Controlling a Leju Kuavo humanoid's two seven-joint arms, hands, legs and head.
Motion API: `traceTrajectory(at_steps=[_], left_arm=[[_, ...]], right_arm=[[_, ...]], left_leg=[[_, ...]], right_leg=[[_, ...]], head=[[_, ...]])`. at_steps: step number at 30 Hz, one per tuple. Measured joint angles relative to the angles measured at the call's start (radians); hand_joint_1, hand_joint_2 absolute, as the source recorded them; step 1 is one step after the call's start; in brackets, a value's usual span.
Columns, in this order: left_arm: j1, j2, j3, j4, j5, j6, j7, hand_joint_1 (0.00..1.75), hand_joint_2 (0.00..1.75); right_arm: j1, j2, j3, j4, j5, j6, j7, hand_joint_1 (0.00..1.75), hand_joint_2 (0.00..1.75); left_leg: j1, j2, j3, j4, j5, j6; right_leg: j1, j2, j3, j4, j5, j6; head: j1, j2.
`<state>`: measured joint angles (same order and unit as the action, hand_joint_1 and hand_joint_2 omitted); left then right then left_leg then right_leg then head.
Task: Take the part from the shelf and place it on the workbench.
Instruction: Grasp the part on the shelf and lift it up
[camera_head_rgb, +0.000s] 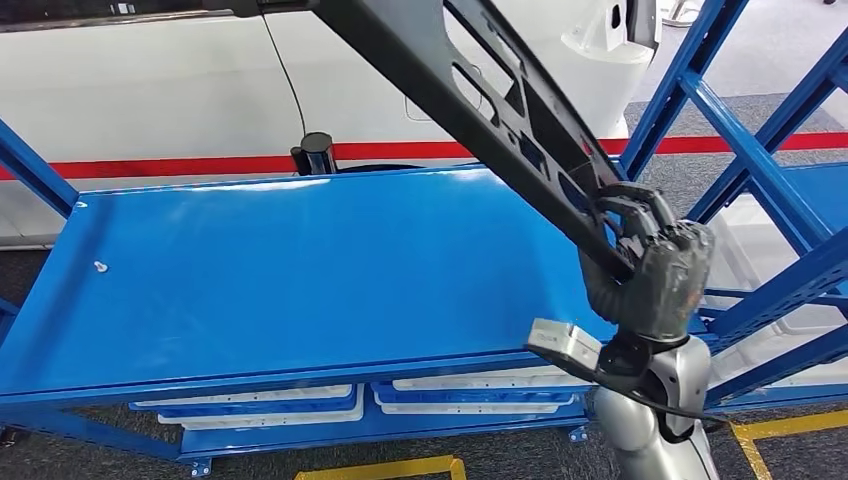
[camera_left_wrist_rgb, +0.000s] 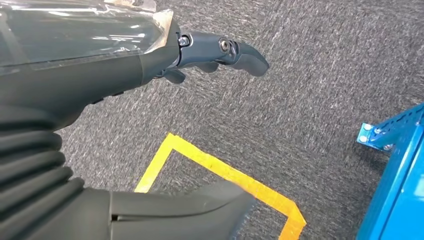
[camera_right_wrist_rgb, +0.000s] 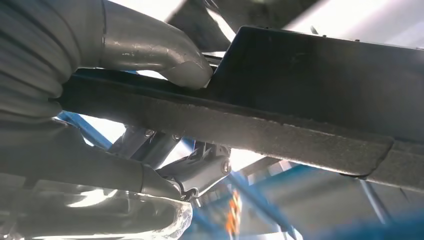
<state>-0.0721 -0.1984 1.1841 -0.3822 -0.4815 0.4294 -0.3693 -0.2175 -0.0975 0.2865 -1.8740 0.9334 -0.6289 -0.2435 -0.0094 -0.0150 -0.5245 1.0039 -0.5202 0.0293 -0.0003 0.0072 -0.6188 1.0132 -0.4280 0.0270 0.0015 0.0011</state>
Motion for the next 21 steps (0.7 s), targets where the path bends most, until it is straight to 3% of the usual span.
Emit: traceTrajectory(at_steps=[6,11,21], left_arm=[[0.003,-0.016,0.010,-0.012,-0.020,0.051,-0.034,0.00,1.75],[0.005,-0.021,0.015,-0.013,-0.018,0.017,-0.013,0.00,1.75],[0.007,-0.030,0.036,-0.019,-0.003,-0.045,-0.037,0.00,1.75]], right_arm=[[0.096,-0.046,-0.035,-0.163,-0.079,-0.062,-0.128,1.75,1.75],[0.163,-0.056,-0.070,-0.226,-0.171,-0.064,-0.236,1.75,1.75],[0.228,-0.063,-0.118,-0.267,-0.341,-0.064,-0.309,1.75,1.75]], left_leg=[[0.000,0.000,0.000,0.000,0.000,0.000],[0.000,0.000,0.001,0.000,0.000,0.000],[0.000,0.001,0.001,0.000,0.000,0.000]], right_leg=[[0.000,0.001,0.001,0.000,0.000,0.000],[0.000,0.001,0.001,0.000,0.000,0.000],[0.000,0.001,0.002,0.000,0.000,0.000]], head=[[0.000,0.000],[0.000,0.000],[-0.002,0.000]])
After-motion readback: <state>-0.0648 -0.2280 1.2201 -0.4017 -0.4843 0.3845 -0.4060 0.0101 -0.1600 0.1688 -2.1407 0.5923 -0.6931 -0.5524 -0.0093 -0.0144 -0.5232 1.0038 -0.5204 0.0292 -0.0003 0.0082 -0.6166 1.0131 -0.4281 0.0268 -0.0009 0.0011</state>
